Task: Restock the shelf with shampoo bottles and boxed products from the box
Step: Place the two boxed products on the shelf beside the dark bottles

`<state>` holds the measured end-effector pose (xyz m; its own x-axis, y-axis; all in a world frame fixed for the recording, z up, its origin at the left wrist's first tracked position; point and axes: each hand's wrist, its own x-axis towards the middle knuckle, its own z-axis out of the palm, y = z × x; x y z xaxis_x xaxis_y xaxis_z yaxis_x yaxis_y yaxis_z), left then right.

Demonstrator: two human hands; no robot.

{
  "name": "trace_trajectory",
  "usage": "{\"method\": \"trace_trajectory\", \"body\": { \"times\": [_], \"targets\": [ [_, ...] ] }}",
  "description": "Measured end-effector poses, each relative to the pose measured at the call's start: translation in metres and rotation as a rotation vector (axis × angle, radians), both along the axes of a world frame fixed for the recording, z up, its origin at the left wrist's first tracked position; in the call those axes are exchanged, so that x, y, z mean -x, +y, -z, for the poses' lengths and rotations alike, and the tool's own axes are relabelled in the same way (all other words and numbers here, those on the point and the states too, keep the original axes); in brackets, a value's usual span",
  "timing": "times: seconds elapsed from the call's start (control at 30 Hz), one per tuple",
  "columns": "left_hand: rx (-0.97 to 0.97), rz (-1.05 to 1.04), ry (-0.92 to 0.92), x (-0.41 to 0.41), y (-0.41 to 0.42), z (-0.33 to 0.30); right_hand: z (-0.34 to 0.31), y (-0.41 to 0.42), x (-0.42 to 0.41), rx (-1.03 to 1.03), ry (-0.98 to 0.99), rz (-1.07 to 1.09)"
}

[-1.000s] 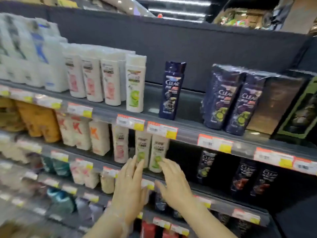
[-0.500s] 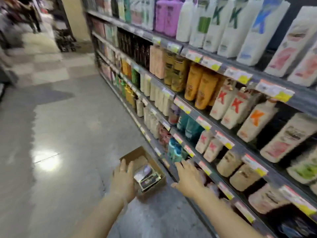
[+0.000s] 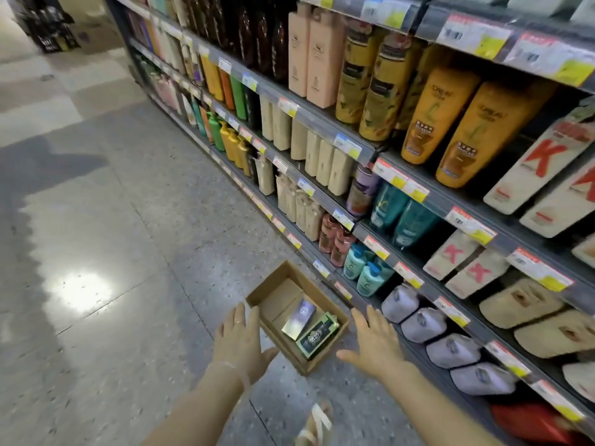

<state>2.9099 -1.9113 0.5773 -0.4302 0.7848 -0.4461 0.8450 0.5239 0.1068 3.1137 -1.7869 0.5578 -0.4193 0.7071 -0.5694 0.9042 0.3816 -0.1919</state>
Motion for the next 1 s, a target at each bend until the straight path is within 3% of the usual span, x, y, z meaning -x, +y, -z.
{"method": "trace_trajectory", "body": {
  "times": [0.3, 0.4, 0.6, 0.7, 0.8, 0.9, 1.0],
  "targets": [
    [0.262, 0.024, -0.152, 0.075, 0.117, 0.116, 0.113, 0.092, 0.089, 0.273, 0.042, 0.274],
    [0.303, 0.066, -0.191, 0.092, 0.156, 0.168, 0.161, 0.107, 0.104, 0.272, 0.068, 0.387],
    [0.386, 0.145, -0.242, 0.113, 0.213, 0.303, 0.289, 0.113, 0.126, 0.327, 0.055, 0.657],
    [0.425, 0.129, -0.289, 0.112, 0.232, 0.384, 0.362, 0.116, 0.149, 0.336, 0.183, 0.792],
    [0.366, 0.079, -0.287, 0.101, 0.246, 0.456, 0.428, 0.115, 0.162, 0.186, 0.307, 1.132],
    [0.346, 0.062, -0.293, 0.086, 0.249, 0.533, 0.503, 0.114, 0.161, 0.247, 0.232, 1.453],
    [0.335, 0.026, -0.334, 0.068, 0.248, 0.597, 0.558, 0.108, 0.155, 0.228, 0.157, 1.553]
  ]
}}
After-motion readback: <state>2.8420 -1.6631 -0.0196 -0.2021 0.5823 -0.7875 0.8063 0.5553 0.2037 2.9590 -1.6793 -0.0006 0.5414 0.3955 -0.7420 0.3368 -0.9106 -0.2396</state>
